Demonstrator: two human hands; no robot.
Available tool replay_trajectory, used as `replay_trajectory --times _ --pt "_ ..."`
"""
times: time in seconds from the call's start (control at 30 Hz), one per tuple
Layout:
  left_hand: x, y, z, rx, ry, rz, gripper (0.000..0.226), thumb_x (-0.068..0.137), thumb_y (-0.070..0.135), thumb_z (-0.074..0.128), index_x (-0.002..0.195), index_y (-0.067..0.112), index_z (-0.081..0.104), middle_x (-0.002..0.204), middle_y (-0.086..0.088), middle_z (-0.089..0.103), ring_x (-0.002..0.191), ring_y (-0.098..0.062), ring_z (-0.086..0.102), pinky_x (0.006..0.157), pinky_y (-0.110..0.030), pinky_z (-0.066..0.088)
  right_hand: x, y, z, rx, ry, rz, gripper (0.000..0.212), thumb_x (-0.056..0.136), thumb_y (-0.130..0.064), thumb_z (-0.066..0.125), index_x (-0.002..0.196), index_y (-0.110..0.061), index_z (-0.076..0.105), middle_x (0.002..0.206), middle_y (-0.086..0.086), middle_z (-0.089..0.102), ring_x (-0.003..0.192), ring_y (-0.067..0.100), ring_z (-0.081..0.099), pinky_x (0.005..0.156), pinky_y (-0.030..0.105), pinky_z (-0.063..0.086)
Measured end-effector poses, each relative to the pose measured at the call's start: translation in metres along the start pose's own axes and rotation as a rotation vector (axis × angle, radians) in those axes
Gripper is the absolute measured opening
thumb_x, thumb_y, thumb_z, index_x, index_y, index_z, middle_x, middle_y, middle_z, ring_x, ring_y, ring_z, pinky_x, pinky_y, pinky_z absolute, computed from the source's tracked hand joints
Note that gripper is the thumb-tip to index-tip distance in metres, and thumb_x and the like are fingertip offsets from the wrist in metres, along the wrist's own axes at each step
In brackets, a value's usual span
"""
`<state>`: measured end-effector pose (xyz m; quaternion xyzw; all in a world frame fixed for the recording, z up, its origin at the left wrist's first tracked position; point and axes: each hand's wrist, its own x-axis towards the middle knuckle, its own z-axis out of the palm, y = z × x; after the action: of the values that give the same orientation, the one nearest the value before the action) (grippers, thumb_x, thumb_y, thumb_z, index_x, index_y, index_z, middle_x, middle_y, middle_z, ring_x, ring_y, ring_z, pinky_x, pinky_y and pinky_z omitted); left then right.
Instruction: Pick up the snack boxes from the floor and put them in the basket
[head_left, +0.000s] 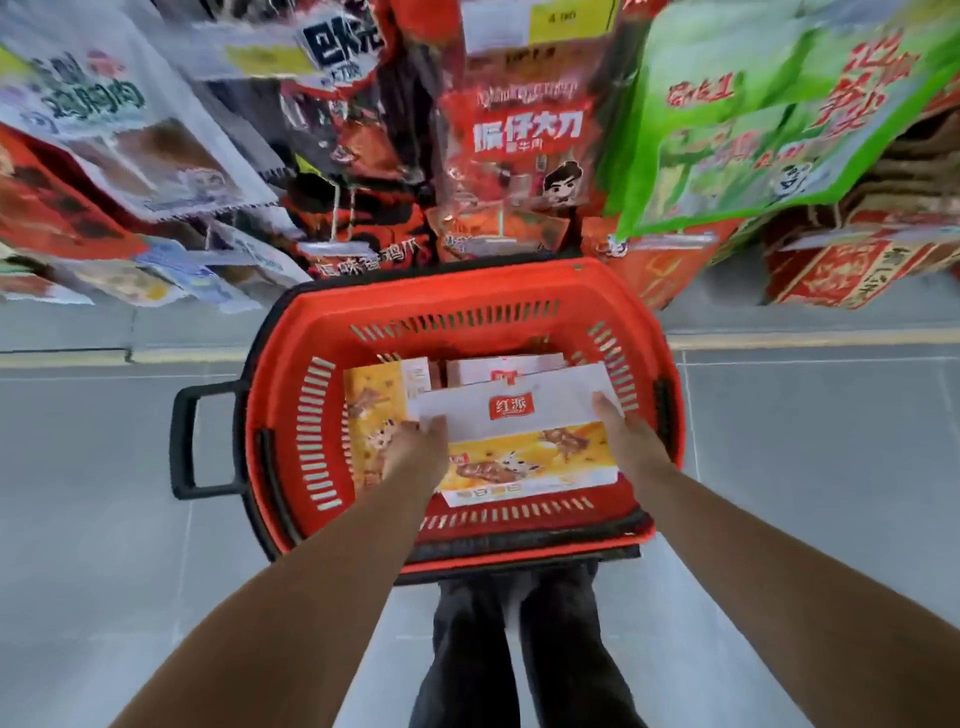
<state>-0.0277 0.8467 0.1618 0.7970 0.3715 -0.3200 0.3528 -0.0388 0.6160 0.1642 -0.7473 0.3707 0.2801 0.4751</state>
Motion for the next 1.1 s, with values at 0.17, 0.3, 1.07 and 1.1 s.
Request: replay_trajectory --times 0.17,0.3,1.07,1.1 --pt "0.059 -0.013 0.04 0.171 -0.041 -0.045 0.057 0.096 0.049 0.033 0.131 0.006 0.046 0.119 -0.017 0.058 0.093 -0.031 0.059 0.071 -0.031 0.046 0.061 0.029 0.028 -0.119 0.032 0.1 0.073 0.091 -0.065 0.036 0.136 -0.009 0.05 0.136 0.016 0.054 0.124 0.034 0.05 0.101 0.037 0.035" --pt "0.089 -0.024 0.064 0.303 -0.06 -0.073 0.056 0.101 0.046 0.024 0.137 0.007 0.044 0.124 -0.017 0.054 0.102 -0.027 0.057 0.07 -0.024 0.03 0.103 0.047 0.051 -0.208 0.029 0.127 0.076 0.093 -0.065 0.031 0.133 -0.004 0.052 0.134 0.019 0.054 0.122 0.036 0.051 0.1 0.038 0.036" --pt "0.097 -0.073 0.085 0.19 -0.091 0.002 0.047 0.1 0.039 0.04 0.136 0.009 0.04 0.127 -0.009 0.056 0.113 -0.028 0.053 0.076 -0.026 0.026 0.136 0.058 0.067 -0.285 0.031 0.154 0.073 0.074 -0.017 0.064 0.138 -0.016 0.03 0.122 0.002 0.053 0.108 0.024 0.057 0.088 0.037 0.052" --pt "0.093 -0.074 0.085 0.273 -0.075 0.017 0.045 0.101 0.039 0.038 0.135 0.01 0.039 0.127 -0.009 0.056 0.115 -0.028 0.052 0.075 -0.027 0.024 0.134 0.058 0.068 -0.35 0.003 0.143 0.079 0.075 -0.014 0.065 0.142 -0.018 0.024 0.127 0.002 0.05 0.112 0.024 0.054 0.089 0.036 0.051"
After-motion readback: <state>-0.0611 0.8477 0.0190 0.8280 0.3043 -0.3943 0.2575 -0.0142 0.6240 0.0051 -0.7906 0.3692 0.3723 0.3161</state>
